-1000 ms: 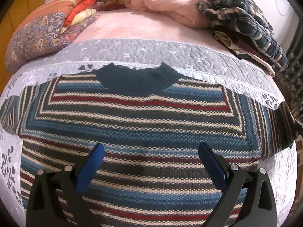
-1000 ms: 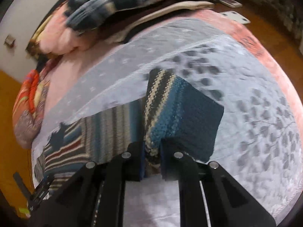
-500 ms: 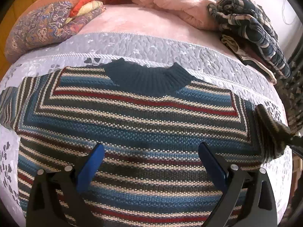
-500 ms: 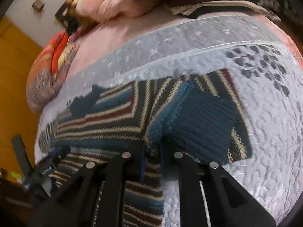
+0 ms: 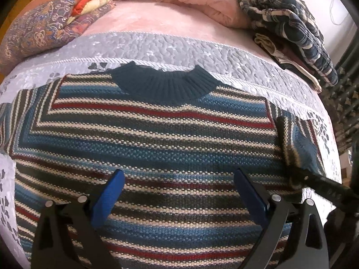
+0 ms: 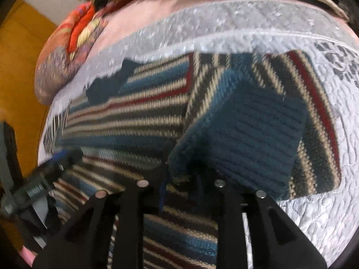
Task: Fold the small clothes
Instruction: 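Carry the sleeve across the sweater body with the right tool, then open, then grasp the folded sleeve cuff with the left tool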
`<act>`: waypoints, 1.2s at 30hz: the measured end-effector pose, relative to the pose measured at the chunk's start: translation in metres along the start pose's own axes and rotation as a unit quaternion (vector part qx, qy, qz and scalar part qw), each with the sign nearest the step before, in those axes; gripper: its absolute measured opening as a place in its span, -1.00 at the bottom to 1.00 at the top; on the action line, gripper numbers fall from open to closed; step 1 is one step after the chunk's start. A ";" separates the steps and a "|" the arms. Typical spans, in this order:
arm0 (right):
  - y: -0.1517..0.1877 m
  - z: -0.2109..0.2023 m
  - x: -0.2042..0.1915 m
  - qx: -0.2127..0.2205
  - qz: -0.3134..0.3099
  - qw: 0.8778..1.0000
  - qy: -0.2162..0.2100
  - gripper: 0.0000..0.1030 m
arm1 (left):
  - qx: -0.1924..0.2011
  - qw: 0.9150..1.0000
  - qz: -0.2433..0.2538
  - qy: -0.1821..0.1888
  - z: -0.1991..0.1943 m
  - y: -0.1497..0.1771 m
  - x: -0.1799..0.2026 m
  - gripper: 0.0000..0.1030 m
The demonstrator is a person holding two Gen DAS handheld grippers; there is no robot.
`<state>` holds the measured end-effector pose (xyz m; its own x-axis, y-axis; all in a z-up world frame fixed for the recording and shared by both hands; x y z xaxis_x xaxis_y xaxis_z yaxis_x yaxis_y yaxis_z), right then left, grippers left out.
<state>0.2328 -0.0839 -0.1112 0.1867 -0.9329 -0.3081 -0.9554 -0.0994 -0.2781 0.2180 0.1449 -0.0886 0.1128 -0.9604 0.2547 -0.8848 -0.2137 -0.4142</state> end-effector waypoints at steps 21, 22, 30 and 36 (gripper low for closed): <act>0.063 -0.066 0.105 0.049 0.070 0.996 0.003 -0.37 | -0.118 0.985 0.022 0.124 0.068 0.019 0.144 0.47; 0.065 -0.066 0.107 0.048 0.071 0.996 0.002 -0.37 | -0.122 0.985 0.018 0.123 0.073 0.019 0.147 0.36; 0.072 -0.066 0.115 0.052 0.081 0.995 0.007 -0.37 | -0.099 0.983 0.010 0.152 0.068 0.015 0.158 -0.70; 0.069 -0.073 0.106 0.058 0.066 0.996 0.020 -0.37 | -0.045 0.985 -0.005 0.165 0.041 0.001 0.136 -0.76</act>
Point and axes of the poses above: each gripper's, at about its wrist camera, not at the fingertips, and z roughly the way its jaws point, x to its right, y to its underside, the point moved 7 cm from there along z, roughly the way its jaws point, and after that the axes turned 6 degrees about y, right-handed, at the moved point
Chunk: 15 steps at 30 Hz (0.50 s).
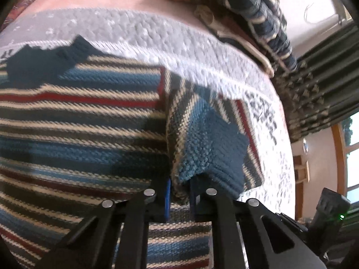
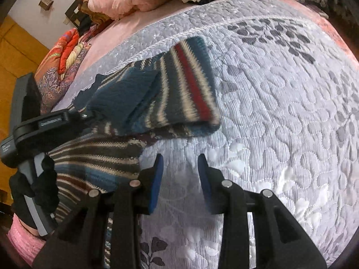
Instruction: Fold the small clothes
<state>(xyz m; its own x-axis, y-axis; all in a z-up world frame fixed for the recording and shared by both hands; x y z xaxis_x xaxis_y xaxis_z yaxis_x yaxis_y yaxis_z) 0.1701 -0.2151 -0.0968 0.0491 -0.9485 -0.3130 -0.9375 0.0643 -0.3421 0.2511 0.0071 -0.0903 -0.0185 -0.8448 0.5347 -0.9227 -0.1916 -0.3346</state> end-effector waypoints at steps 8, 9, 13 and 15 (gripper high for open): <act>-0.014 -0.005 -0.019 0.009 -0.006 1.000 -0.010 -0.37 | 0.070 0.997 0.006 -0.022 -0.063 -0.018 -0.041 -0.77; -0.016 -0.004 -0.021 0.009 -0.007 1.000 -0.011 -0.37 | 0.076 0.997 0.007 -0.027 -0.069 -0.019 -0.047 -0.77; -0.028 0.003 -0.040 0.009 -0.011 1.000 -0.024 -0.37 | 0.094 0.995 0.000 -0.042 -0.093 -0.025 -0.077 -0.77; -0.033 0.009 -0.052 0.005 -0.015 0.999 -0.031 -0.37 | 0.099 0.994 -0.004 -0.046 -0.101 -0.027 -0.091 -0.77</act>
Point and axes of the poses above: each gripper's, at about its wrist camera, not at the fingertips, and z roughly the way its jaws point, x to its right, y to its underside, the point moved 7 cm from there along z, roughly the way its jaws point, and after that the axes turned 6 degrees about y, right-handed, at the moved point
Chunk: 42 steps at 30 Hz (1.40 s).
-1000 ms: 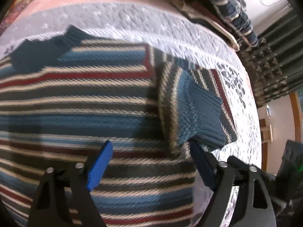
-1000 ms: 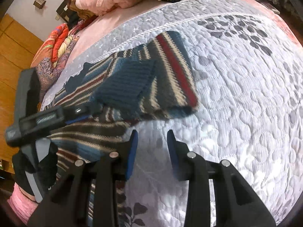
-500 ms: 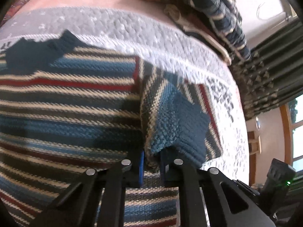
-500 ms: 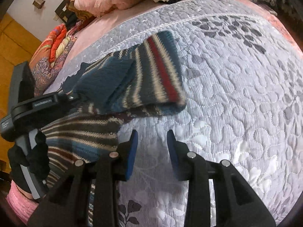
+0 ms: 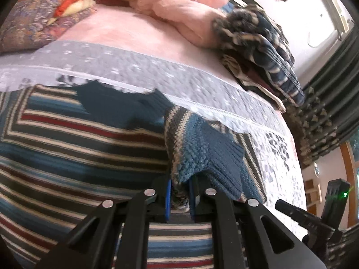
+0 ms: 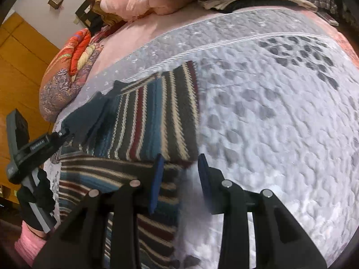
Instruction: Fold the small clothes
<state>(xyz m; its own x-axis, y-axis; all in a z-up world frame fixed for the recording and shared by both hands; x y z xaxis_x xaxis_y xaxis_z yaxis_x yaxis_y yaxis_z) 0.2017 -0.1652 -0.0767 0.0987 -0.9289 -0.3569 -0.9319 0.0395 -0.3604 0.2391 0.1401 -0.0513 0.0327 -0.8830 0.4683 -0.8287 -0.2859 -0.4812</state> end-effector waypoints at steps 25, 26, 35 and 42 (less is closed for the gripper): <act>-0.007 0.074 -0.036 -0.052 -0.020 0.998 0.039 -0.36 | -0.034 0.997 -0.040 -0.050 0.019 0.027 -0.104 -0.56; -0.007 0.072 -0.036 -0.052 -0.018 0.998 0.038 -0.35 | -0.036 0.997 -0.035 -0.052 0.016 0.027 -0.103 -0.45; -0.005 0.029 -0.056 -0.023 -0.030 0.999 0.023 -0.29 | -0.001 0.992 0.090 -0.086 -0.031 0.021 -0.046 0.01; 0.006 0.046 -0.067 -0.043 -0.047 0.998 0.030 -0.25 | -0.078 0.982 0.148 -0.091 0.041 0.036 -0.002 0.22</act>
Point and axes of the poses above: each gripper's, at about its wrist camera, not at the fingertips, and z roughly the way its jaws point, x to its right, y to its underside, the point moved 7 cm from there along z, roughly the way its jaws point, and after that the axes turned 6 degrees about y, right-handed, at the moved point
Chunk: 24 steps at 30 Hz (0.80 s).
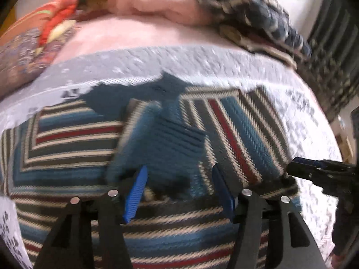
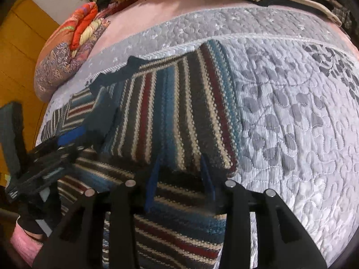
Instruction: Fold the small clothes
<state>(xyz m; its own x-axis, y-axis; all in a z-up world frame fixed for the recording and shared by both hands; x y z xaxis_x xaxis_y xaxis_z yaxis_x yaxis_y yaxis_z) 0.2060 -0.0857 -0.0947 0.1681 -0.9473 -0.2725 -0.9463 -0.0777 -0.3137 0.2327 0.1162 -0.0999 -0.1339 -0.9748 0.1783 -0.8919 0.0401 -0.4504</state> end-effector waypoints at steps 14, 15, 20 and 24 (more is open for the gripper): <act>0.005 0.010 0.009 -0.007 0.016 1.000 -0.014 -0.29 | -0.001 0.998 -0.056 0.039 0.002 -0.006 -0.029 -0.78; 0.005 0.010 0.009 -0.008 0.016 1.000 -0.013 -0.29 | 0.009 0.997 -0.062 0.046 -0.007 -0.007 -0.035 -0.79; 0.005 0.010 0.009 -0.008 0.008 1.000 -0.008 -0.29 | 0.043 0.994 -0.082 0.051 -0.036 -0.010 -0.065 -0.80; 0.005 0.011 0.009 -0.008 0.008 1.000 -0.004 -0.29 | 0.055 0.993 -0.097 0.042 -0.049 -0.011 -0.096 -0.80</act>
<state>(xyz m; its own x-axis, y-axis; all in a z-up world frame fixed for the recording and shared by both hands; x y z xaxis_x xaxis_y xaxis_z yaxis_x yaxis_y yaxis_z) 0.2058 -0.0908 -0.1083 0.1554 -0.9458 -0.2853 -0.9531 -0.0677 -0.2949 0.2348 0.2196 -0.0693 -0.0038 -0.9399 0.3414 -0.8525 -0.1754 -0.4925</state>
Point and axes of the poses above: each gripper's, at about its wrist camera, not at the fingertips, and z roughly the way its jaws point, x to its right, y to its underside, the point moved 7 cm from there along z, roughly the way its jaws point, and after that the axes turned 6 degrees about y, right-handed, at the moved point
